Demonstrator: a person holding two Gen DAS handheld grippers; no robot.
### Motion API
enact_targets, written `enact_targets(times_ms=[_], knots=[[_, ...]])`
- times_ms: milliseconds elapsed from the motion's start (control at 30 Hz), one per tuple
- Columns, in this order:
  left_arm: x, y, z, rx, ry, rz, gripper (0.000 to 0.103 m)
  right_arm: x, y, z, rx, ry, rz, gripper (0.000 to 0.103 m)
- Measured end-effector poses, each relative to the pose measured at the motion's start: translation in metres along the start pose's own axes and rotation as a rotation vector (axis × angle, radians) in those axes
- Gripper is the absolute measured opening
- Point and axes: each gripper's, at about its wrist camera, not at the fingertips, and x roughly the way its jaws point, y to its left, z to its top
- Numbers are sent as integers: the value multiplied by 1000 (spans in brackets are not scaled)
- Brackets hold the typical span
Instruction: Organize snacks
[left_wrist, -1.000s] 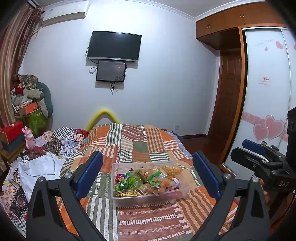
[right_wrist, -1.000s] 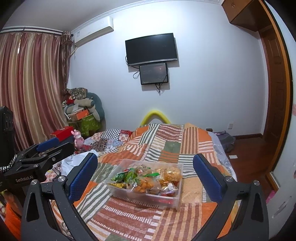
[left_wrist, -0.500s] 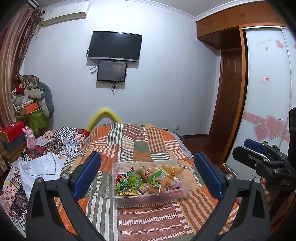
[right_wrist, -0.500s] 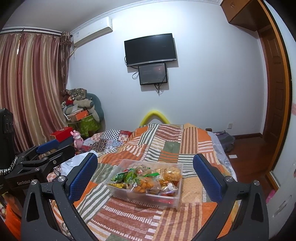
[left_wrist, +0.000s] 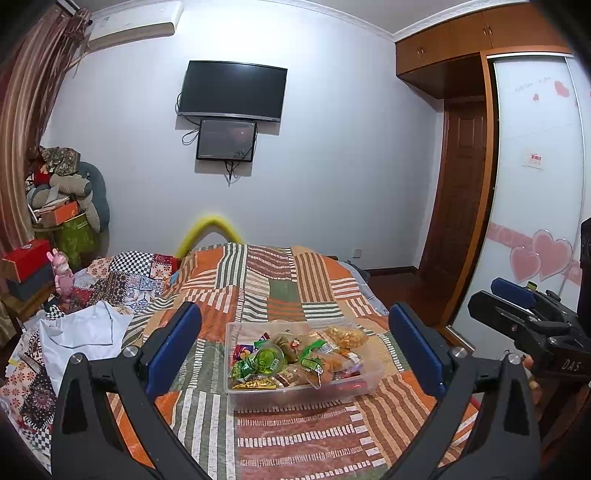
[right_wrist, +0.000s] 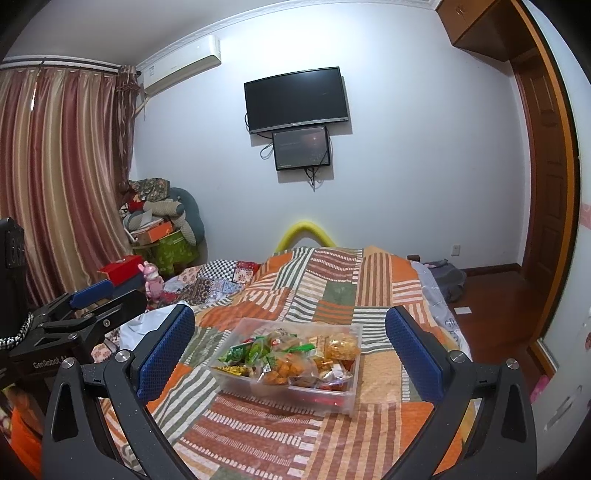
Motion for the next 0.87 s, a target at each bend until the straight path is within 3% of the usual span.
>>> enact_targets(times_ms=[867], knots=[[-4, -7, -2, 21, -12, -34, 103, 0, -2, 3, 5, 1, -6, 103]])
